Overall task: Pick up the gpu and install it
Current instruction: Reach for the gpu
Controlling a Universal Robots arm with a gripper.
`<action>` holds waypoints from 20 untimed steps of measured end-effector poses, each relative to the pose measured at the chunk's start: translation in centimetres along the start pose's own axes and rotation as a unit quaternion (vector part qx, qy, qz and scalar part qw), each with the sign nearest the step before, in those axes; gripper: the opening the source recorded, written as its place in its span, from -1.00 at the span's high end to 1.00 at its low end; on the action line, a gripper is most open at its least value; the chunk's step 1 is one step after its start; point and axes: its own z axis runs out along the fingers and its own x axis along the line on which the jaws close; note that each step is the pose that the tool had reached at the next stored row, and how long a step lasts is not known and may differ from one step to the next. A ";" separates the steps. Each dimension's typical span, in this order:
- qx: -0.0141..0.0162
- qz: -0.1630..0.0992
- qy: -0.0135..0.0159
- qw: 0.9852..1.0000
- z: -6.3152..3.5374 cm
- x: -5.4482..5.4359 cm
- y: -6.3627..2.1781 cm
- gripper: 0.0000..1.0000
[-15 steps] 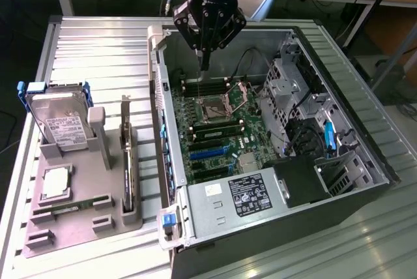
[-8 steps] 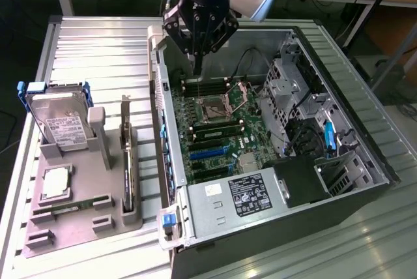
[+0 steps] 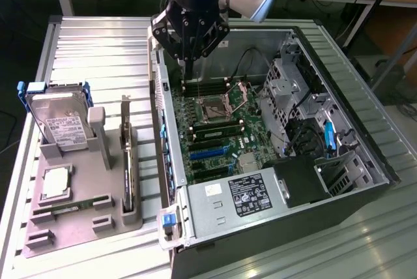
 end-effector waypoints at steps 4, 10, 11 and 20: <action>0.000 -0.004 0.000 1.000 0.01 0.6 -0.28 0.79; 0.000 -0.012 0.001 1.000 0.02 1.8 -0.78 0.79; 0.000 -0.014 0.001 1.000 0.02 2.1 -0.92 0.79; -0.001 -0.027 0.001 1.000 0.06 4.0 -1.76 0.79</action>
